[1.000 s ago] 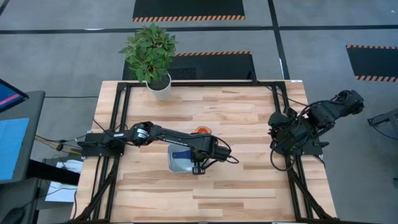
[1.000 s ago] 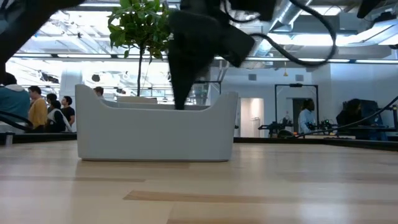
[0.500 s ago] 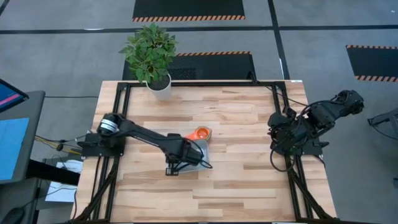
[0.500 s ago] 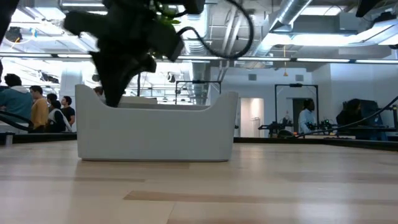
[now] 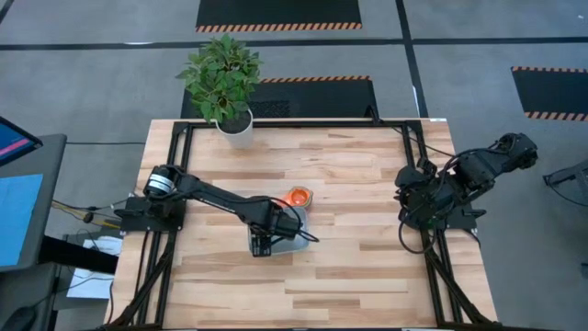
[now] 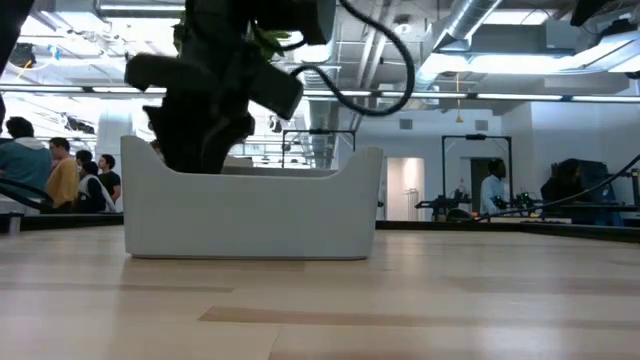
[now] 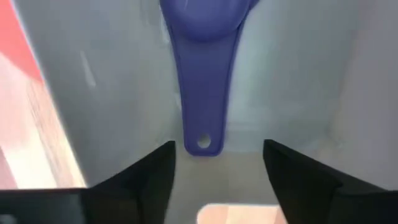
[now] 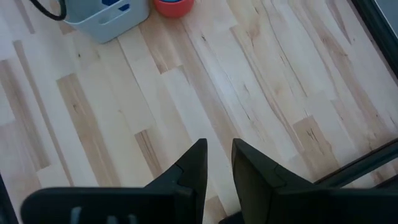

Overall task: Nest measuring cups in basket
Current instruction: Remove the dark blue measuring cup from the gray bin

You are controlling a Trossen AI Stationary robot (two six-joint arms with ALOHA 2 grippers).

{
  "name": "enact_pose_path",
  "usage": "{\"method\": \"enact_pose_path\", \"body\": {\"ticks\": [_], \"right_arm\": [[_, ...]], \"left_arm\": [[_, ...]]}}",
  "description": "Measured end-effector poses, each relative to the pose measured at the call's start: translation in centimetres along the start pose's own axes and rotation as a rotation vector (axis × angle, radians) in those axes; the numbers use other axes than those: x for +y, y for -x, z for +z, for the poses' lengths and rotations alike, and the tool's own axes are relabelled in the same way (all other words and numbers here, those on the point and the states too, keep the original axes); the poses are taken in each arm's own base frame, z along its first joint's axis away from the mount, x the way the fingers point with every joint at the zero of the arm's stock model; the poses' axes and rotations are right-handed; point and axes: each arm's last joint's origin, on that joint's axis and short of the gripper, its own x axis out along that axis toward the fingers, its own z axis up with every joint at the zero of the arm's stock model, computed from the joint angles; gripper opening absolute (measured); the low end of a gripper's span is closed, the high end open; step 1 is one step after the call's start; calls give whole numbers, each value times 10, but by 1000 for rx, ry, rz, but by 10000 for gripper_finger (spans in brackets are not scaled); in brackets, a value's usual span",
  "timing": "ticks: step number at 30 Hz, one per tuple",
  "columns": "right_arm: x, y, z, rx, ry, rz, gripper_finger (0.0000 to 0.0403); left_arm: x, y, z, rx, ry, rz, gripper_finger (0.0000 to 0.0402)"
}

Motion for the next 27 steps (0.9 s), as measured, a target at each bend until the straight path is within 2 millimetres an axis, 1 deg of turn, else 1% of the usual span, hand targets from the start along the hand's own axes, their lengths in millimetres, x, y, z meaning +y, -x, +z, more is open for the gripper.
{"method": "enact_pose_path", "body": {"ticks": [3, 6, 10, 18, 23, 25, 27], "right_arm": [[0, 0, 0, 0, -1, 1, 98], [0, 0, 0, -1, 0, 1, 98], [0, 0, 0, -1, -1, 2, 98], [1, 0, 0, 18, -21, 25, 98], [2, 0, -1, 36, -21, 38, 98], [2, 0, -1, 36, -21, 38, 98], [2, 0, -1, 36, -21, 38, 98]], "left_arm": [[5, -11, -1, 6, 6, -4, 260], [11, -23, -6, 38, 15, 9, 264], [18, -33, -6, 28, 22, 13, 265], [20, -37, -1, -40, -9, 29, 265], [19, -37, -1, -39, -15, 8, 264], [16, -37, -2, -38, -22, 6, 254], [12, -37, -2, -39, -34, 0, 236]]}}
